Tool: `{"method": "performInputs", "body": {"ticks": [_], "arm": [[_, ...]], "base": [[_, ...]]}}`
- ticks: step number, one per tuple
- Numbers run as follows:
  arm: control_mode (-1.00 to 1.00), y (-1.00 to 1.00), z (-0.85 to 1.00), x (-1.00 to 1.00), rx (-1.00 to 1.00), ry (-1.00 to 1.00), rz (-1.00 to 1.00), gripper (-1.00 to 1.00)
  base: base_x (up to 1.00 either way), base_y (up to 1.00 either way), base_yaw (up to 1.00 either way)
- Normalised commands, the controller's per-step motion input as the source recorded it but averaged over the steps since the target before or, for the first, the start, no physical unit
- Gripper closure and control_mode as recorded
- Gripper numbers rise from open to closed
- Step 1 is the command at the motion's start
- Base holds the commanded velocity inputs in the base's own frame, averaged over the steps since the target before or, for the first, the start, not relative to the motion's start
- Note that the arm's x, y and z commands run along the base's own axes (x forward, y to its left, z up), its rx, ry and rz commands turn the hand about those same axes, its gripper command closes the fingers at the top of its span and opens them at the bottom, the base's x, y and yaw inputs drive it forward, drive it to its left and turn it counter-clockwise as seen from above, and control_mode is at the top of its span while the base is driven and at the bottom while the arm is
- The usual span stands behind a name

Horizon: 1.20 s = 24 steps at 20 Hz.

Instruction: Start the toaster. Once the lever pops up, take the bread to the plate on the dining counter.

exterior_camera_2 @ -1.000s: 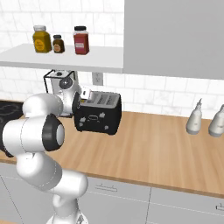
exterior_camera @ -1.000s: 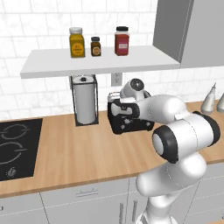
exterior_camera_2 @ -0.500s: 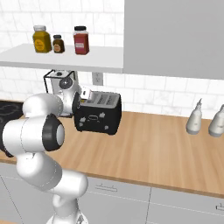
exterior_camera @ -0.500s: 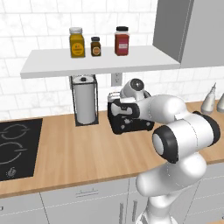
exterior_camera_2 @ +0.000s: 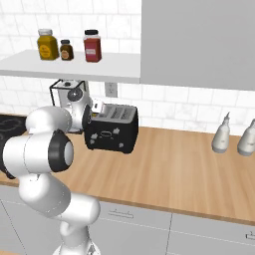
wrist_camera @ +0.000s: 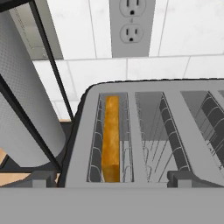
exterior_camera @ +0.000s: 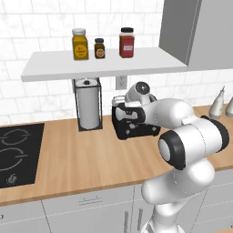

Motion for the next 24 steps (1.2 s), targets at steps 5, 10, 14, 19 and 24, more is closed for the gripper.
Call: {"method": "performInputs", "body": {"ticks": [5, 10, 14, 19, 24], "arm": [[-1.00, 0.00, 0.00, 0.00, 0.00, 0.00, 0.00, -1.00], [-1.00, 0.00, 0.00, 0.00, 0.00, 0.00, 0.00, -1.00], [-1.00, 0.00, 0.00, 0.00, 0.00, 0.00, 0.00, -1.00], [-1.00, 0.00, 0.00, 0.00, 0.00, 0.00, 0.00, -1.00], [-1.00, 0.00, 0.00, 0.00, 0.00, 0.00, 0.00, -1.00]], "base": [[0.00, 0.00, 0.00], [0.00, 0.00, 0.00], [0.00, 0.00, 0.00], [0.00, 0.00, 0.00], [0.00, 0.00, 0.00]]}}
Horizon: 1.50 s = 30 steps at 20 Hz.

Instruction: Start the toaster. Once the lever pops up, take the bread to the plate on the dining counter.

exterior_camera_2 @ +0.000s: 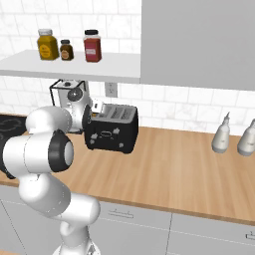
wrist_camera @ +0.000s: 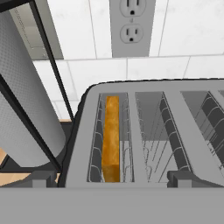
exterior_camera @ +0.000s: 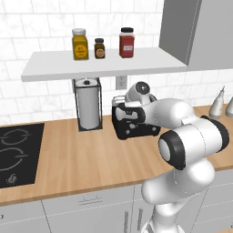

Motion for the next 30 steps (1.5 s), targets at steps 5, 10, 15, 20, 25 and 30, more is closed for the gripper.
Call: {"method": "performInputs", "body": {"ticks": [5, 10, 15, 20, 25, 30], "arm": [[-1.00, 0.00, 0.00, 0.00, 0.00, 0.00, 0.00, -1.00], [-1.00, 0.00, 0.00, 0.00, 0.00, 0.00, 0.00, -1.00], [-1.00, 0.00, 0.00, 0.00, 0.00, 0.00, 0.00, -1.00], [-1.00, 0.00, 0.00, 0.00, 0.00, 0.00, 0.00, -1.00], [-1.00, 0.00, 0.00, 0.00, 0.00, 0.00, 0.00, -1.00], [-1.00, 0.00, 0.00, 0.00, 0.00, 0.00, 0.00, -1.00]], "base": [[0.00, 0.00, 0.00], [0.00, 0.00, 0.00], [0.00, 0.00, 0.00], [0.00, 0.00, 0.00], [0.00, 0.00, 0.00], [0.00, 0.00, 0.00]]}}
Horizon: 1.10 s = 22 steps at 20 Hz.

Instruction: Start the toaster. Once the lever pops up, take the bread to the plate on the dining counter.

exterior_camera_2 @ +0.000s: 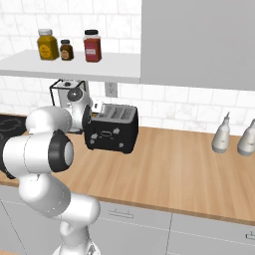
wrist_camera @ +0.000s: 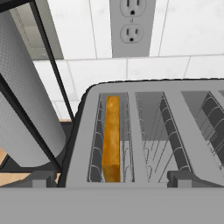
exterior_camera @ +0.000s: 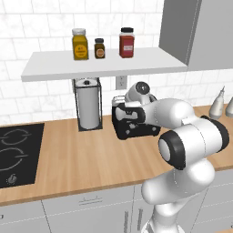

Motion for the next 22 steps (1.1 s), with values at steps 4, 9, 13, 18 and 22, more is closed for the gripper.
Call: {"method": "performInputs", "body": {"ticks": [4, 9, 13, 18, 22], "arm": [[-1.00, 0.00, 0.00, 0.00, 0.00, 0.00, 0.00, -1.00], [-1.00, 0.00, 0.00, 0.00, 0.00, 0.00, 0.00, -1.00], [-1.00, 0.00, 0.00, 0.00, 0.00, 0.00, 0.00, -1.00], [-1.00, 0.00, 0.00, 0.00, 0.00, 0.00, 0.00, -1.00], [-1.00, 0.00, 0.00, 0.00, 0.00, 0.00, 0.00, -1.00]], "base": [[0.00, 0.00, 0.00], [0.00, 0.00, 0.00], [0.00, 0.00, 0.00], [0.00, 0.00, 0.00], [0.00, 0.00, 0.00]]}}
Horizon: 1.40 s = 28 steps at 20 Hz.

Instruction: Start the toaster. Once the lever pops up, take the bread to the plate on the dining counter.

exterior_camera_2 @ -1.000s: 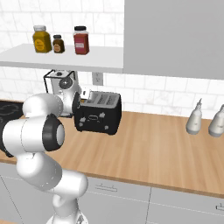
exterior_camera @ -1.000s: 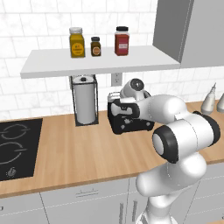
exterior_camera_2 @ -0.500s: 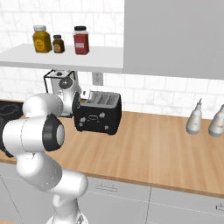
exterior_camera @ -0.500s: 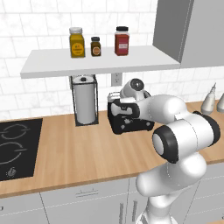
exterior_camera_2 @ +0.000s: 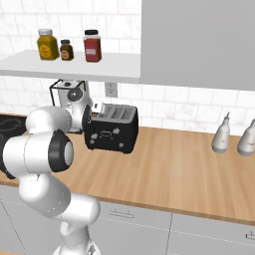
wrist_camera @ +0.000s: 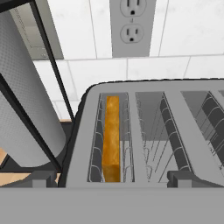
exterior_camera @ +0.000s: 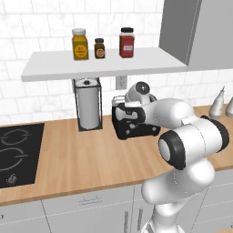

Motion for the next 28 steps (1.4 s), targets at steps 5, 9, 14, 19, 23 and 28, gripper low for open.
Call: {"method": "performInputs", "body": {"ticks": [5, 9, 14, 19, 23, 28], "arm": [[-1.00, 0.00, 0.00, 0.00, 0.00, 0.00, 0.00, -1.00], [-1.00, 0.00, 0.00, 0.00, 0.00, 0.00, 0.00, -1.00], [-1.00, 0.00, 0.00, 0.00, 0.00, 0.00, 0.00, -1.00], [-1.00, 0.00, 0.00, 0.00, 0.00, 0.00, 0.00, -1.00], [-1.00, 0.00, 0.00, 0.00, 0.00, 0.00, 0.00, -1.00], [-1.00, 0.00, 0.00, 0.00, 0.00, 0.00, 0.00, -1.00]], "base": [[0.00, 0.00, 0.00], [0.00, 0.00, 0.00], [0.00, 0.00, 0.00], [0.00, 0.00, 0.00], [0.00, 0.00, 0.00], [0.00, 0.00, 0.00]]}}
